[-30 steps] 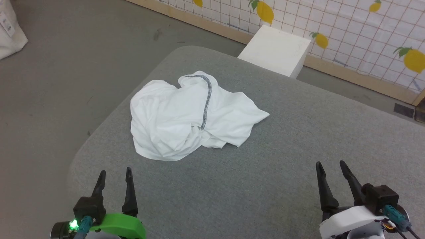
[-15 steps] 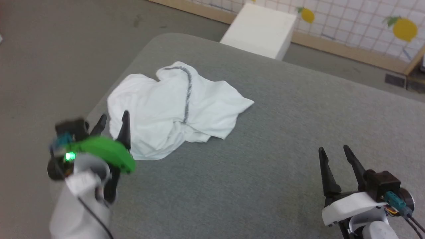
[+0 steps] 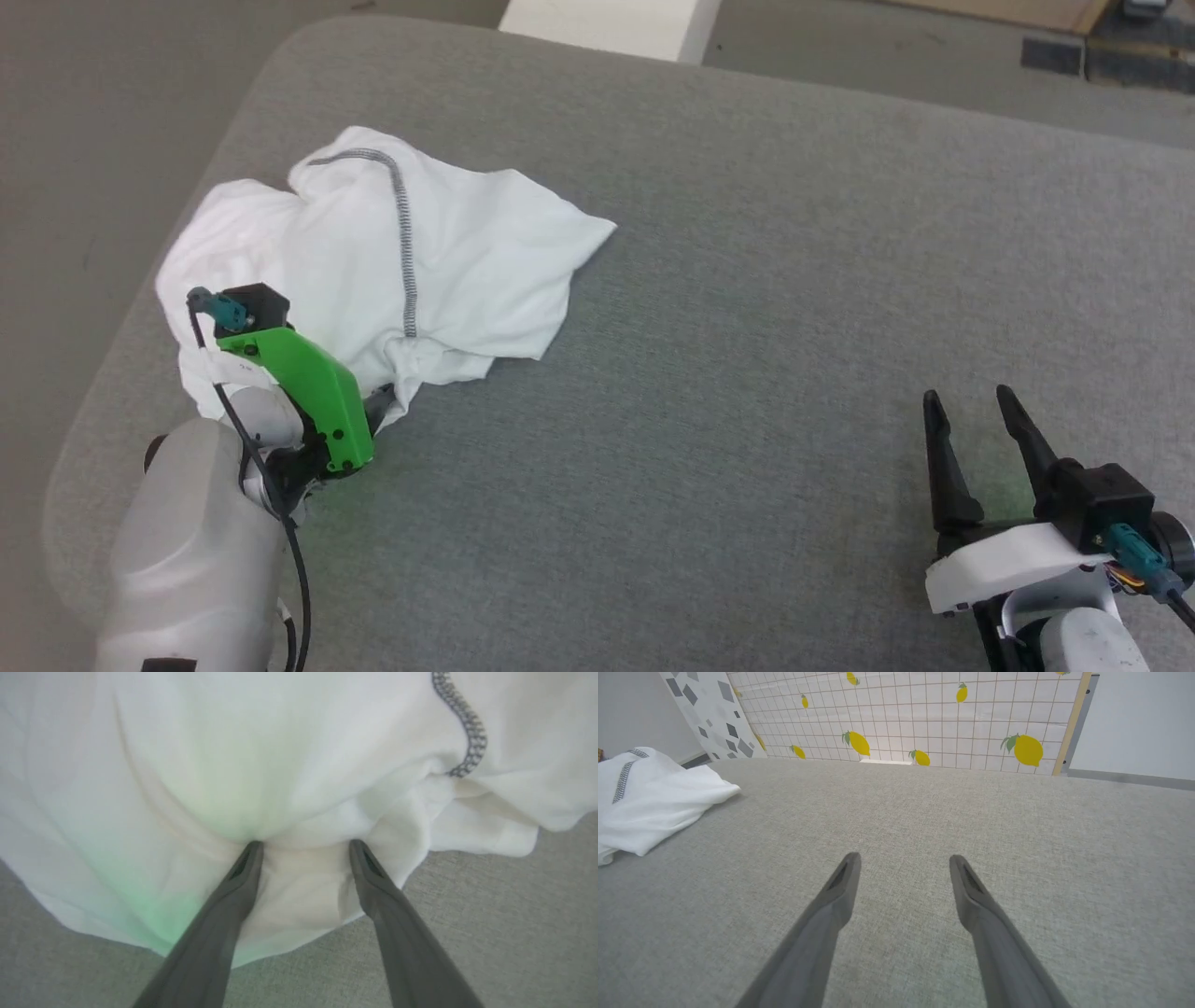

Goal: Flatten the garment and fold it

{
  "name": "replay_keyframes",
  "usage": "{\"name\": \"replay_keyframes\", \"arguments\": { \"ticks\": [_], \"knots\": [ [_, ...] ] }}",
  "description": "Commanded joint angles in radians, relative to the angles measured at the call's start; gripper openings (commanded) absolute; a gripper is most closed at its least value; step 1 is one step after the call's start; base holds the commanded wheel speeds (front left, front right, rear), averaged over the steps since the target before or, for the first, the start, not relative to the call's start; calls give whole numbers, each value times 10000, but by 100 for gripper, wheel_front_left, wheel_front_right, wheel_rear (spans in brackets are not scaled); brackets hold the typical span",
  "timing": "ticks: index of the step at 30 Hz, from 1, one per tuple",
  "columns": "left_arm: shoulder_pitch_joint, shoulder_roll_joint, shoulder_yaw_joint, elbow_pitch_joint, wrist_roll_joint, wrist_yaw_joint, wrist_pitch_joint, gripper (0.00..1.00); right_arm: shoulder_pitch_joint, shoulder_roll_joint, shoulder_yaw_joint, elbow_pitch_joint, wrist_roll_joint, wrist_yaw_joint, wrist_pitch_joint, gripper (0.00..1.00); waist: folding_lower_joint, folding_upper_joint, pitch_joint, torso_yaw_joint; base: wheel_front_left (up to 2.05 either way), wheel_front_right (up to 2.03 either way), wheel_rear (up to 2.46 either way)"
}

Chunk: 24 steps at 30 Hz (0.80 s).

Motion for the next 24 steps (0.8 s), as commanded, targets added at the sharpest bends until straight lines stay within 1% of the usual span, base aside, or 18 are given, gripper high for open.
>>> {"name": "replay_keyframes", "arguments": {
  "ticks": [1, 3, 4, 5, 6, 7, 10, 13, 14, 15, 17, 21, 24],
  "knots": [
    [110, -43, -139, 218, -202, -68, 142, 100, -218, -6, 7, -87, -101, -15, 4, 100, -1, 0, 468, -373, 0, 0, 0],
    [248, -79, -386, 340, -374, -68, 196, 100, -288, -6, 37, -129, -116, -15, 2, 100, -1, 0, 521, -350, 0, 0, 0],
    [311, -70, -504, 356, -452, -69, 91, 79, -326, -6, 41, -142, -121, -15, 1, 100, -1, 0, 523, -320, 0, 0, 0],
    [345, -47, -542, 318, -510, -69, -166, 14, -357, -6, 48, -143, -113, -15, -2, 100, -1, 0, 503, -294, 0, 0, 0],
    [385, -19, -528, 305, -583, -69, -531, 0, -394, -6, 68, -130, -100, -15, -11, 100, -1, 0, 450, -265, 0, 0, 0],
    [395, 36, -580, 259, -591, -69, -826, 0, -420, -6, 94, -105, -87, -15, -18, 100, -1, 0, 398, -246, 0, 0, 0],
    [242, 391, -619, 121, -378, -69, -2219, 0, -471, -6, 214, 82, 47, -15, -72, 100, -1, 0, 11, -214, 0, 0, 0],
    [-229, 594, -494, -165, -207, -70, -3396, 0, -462, -6, 363, 300, 284, -15, -140, 100, -1, 0, -411, -246, 0, 0, 0],
    [-492, 579, -418, -362, -269, -70, -3828, 0, -442, -6, 423, 398, 384, -15, -165, 100, -1, 0, -602, -286, 0, 0, 0],
    [-1187, 676, -546, -1014, -355, -70, -4617, 0, -389, -6, 557, 684, 672, -15, -221, 100, -1, 0, -1106, -506, 0, 0, 0],
    [-1698, 811, -764, -1520, -429, -70, -4873, 0, -333, -6, 622, 867, 892, -15, -249, 100, -1, 0, -1417, -742, 0, 0, 0],
    [-2881, 1080, -1478, -2721, -779, -70, -5078, 0, -250, -6, 668, 1141, 1283, -15, -276, 100, -1, 0, -1906, -1422, 0, 0, 0],
    [-3652, 1074, -1915, -3464, -1147, -70, -5238, 0, -131, -6, 609, 1166, 1459, -15, -279, 100, -1, 0, -2132, -1907, 0, 0, 0]
  ]
}}
